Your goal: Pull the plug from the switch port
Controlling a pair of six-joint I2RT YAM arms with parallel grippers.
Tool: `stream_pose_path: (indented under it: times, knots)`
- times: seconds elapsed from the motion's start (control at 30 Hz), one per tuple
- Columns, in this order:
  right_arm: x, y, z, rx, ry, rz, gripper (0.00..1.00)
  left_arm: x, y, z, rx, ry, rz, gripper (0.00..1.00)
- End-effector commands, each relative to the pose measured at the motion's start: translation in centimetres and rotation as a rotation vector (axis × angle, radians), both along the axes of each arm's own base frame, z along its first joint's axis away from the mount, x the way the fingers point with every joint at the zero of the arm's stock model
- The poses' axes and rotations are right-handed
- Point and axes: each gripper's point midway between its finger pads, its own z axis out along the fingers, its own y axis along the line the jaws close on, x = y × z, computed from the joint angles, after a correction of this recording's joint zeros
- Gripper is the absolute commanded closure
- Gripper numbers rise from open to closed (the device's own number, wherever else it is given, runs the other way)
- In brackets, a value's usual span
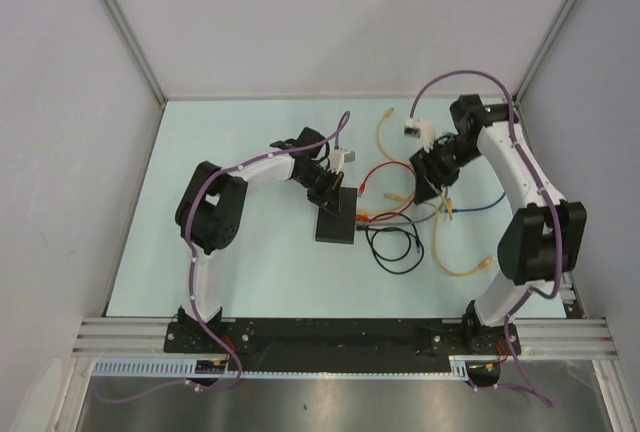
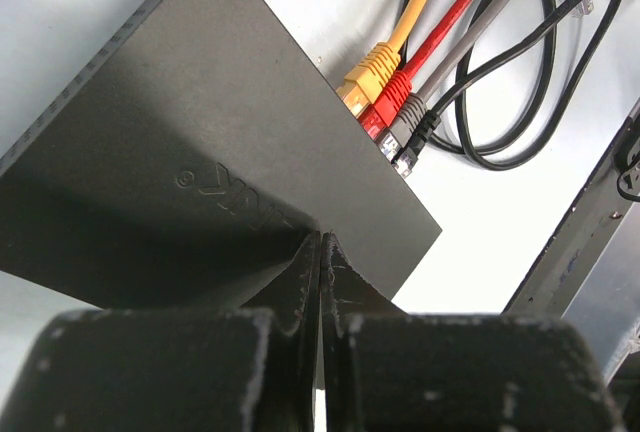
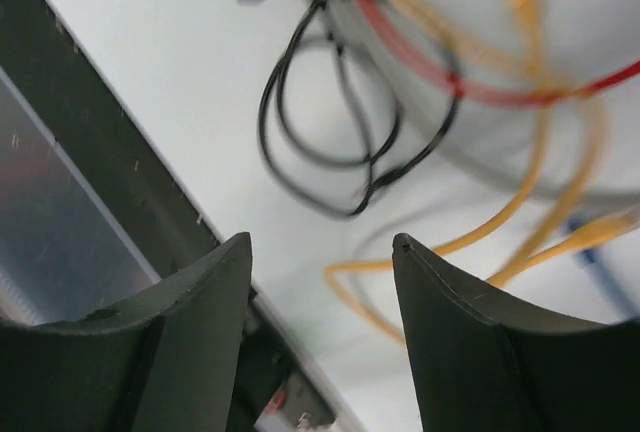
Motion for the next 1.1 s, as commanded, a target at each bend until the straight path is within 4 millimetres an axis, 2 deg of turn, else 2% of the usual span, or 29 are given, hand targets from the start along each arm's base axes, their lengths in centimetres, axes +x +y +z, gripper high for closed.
stream_pose_path:
  times: [0.0, 0.03, 0.07, 0.1, 0.2, 0.3, 0.37, 0.5, 0.57, 0.6, 0.67, 0.7, 0.77, 0.8, 0.83, 0.9, 0.93, 0.97, 1.07]
  knots:
    - [-8.2, -2.5, -2.9, -0.153, 0.266, 0.000, 0.32, 0.6, 1.2, -4.0, 0.120, -0.026, 0.005, 1.00]
    - [-9.0, -2.5, -2.9, -0.150, 0.288, 0.000, 0.17, 0.6, 1.1, -4.0, 0.119, -0.024, 0.005, 1.00]
    - [-10.1, -2.4, -3.6, -0.161, 0.346, -0.018, 0.06, 0.6, 1.0, -4.0, 0.117, -0.024, 0.003, 1.00]
    - [-9.7, -2.3, -4.1, -0.168, 0.346, -0.041, 0.01, 0.5, 0.9, -4.1, 0.115, -0.019, 0.000, 1.00]
    - [-8.6, -1.8, -5.5, -0.180, 0.390, -0.140, 0.00, 0.7, 0.5, -4.0, 0.112, -0.025, -0.005, 1.00]
    - [-7.7, -2.2, -7.1, -0.244, 0.421, -0.208, 0.02, 0.7, 0.4, -3.6, 0.110, -0.036, -0.008, 1.00]
    - [-7.3, -3.0, -8.5, -0.310, 0.418, -0.228, 0.05, 0.5, 0.5, -3.5, 0.114, -0.041, -0.009, 1.00]
    - [-7.5, -3.0, -9.4, -0.326, 0.456, -0.222, 0.12, 0.0, 1.1, -3.7, 0.126, -0.044, -0.015, 1.00]
    - [-7.0, -2.8, -10.0, -0.320, 0.451, -0.232, 0.24, 0.0, 1.2, -3.6, 0.128, -0.052, -0.014, 1.00]
    - [-6.9, -2.8, -10.3, -0.330, 0.449, -0.231, 0.40, 0.0, 1.2, -3.7, 0.132, -0.055, -0.015, 1.00]
    - [-6.9, -3.6, -10.9, -0.374, 0.454, -0.232, 0.57, -0.1, 1.1, -3.7, 0.133, -0.057, -0.019, 1.00]
    - [-7.2, -3.9, -11.1, -0.389, 0.465, -0.228, 0.69, -0.1, 1.1, -3.7, 0.135, -0.058, -0.021, 1.00]
    - [-7.8, -5.3, -10.5, -0.422, 0.459, -0.193, 0.80, 0.0, 0.9, -3.6, 0.134, -0.058, -0.021, 1.00]
    - [-8.1, -5.8, -9.8, -0.434, 0.444, -0.164, 0.90, 0.0, 0.8, -3.6, 0.133, -0.060, -0.025, 1.00]
    - [-8.4, -6.7, -9.3, -0.468, 0.432, -0.134, 0.94, 0.1, 0.7, -3.6, 0.134, -0.063, -0.026, 1.00]
    - [-10.4, -8.0, -7.7, -0.479, 0.463, -0.014, 0.96, 0.1, 0.6, -3.7, 0.133, -0.063, -0.026, 1.00]
    - [-10.8, -9.4, -7.0, -0.545, 0.441, 0.005, 0.97, 0.1, 0.7, -3.7, 0.136, -0.060, -0.025, 1.00]
    - [-10.9, -10.9, -6.9, -0.590, 0.420, 0.010, 1.00, 0.1, 0.6, -3.9, 0.136, -0.061, -0.026, 1.00]
    - [-10.6, -14.5, -5.3, -0.702, 0.318, 0.009, 1.00, 0.0, 0.6, -4.1, 0.136, -0.050, -0.025, 1.00]
